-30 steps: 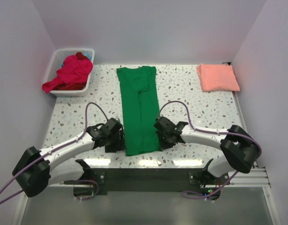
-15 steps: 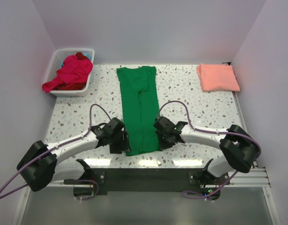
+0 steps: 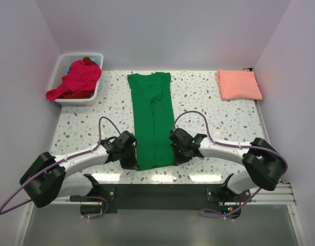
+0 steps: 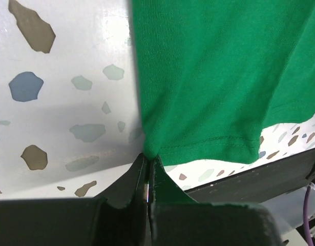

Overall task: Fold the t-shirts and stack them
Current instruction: Fold the tshirt

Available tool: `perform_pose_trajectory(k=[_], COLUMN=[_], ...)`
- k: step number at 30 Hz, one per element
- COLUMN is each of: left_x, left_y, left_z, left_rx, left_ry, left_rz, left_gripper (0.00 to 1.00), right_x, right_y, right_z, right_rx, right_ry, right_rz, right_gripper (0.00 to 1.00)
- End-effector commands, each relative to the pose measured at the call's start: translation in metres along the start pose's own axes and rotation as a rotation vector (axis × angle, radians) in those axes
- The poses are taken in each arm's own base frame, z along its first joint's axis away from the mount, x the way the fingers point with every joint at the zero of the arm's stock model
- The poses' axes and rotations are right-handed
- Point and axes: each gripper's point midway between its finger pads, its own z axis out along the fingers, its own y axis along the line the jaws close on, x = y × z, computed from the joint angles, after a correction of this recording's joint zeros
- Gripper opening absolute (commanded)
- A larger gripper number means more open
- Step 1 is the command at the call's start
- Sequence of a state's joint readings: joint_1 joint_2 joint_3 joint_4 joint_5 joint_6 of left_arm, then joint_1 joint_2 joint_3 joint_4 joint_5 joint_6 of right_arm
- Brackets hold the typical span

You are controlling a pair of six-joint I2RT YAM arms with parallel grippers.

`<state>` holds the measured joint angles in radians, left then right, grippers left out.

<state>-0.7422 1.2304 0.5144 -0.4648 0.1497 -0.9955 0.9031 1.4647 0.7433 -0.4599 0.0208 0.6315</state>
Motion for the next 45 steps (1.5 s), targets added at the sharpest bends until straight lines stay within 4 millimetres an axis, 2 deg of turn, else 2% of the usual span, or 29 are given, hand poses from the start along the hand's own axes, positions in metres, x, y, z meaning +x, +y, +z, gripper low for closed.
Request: perform_pose_trajectory(k=[1,6,13,18,25,32,35,40,45], left_x=[-0.006,-0.005,-0.002,0.0,0.001,0.007,-0.004,-0.039,-0.067], left_y=[-0.003,0.01,0.015,0.012,0.003,0.016,0.012,-0.014,-0.038], left_z=[-0.006,-0.013,-0.018,-0.019,-0.033,-0.048,-0.058,-0.08,-0.084], left_rx=[0.007,-0.045,-0.045,-0.032,0.018,-0.04,-0.033,0.018,0.044], left_ry=[-0.038,-0.061,-0.072,-0.066,-0.089,-0.112,-0.174,-0.322,-0.403], left_rz=[0.004,-0.01,-0.026,-0.027,-0.031,-0.077,-0.102,-0.143,-0.159], left_gripper=[0.0,0.0,0.0,0.0,0.0,0.0,0.0,0.0,0.0], right_x=[0.014,0.032,0.04,0.038,0.035,0.022,0.006,-0.025,-0.039], right_y=[-0.004,0.001,0.006,0.017,0.034,0.043,0.036,0.017,0.014], right_z=[-0.007,-0.016,-0.022,-0.025,-0.038,-0.058,-0.07,-0.089,-0.092], right_rx=[-0.02,-0.074,-0.107,-0.137,-0.182,-0.171,-0.115,0.006,0.06], right_ry=[0.011,0.039,0.033,0.028,0.006,-0.069,-0.152,-0.303,-0.35], right_rz=[-0.041,-0.074,-0.073,-0.086,-0.118,-0.134,-0.108,-0.04,-0.016], right_gripper=[0.0,0.0,0.0,0.0,0.0,0.0,0.0,0.0,0.0])
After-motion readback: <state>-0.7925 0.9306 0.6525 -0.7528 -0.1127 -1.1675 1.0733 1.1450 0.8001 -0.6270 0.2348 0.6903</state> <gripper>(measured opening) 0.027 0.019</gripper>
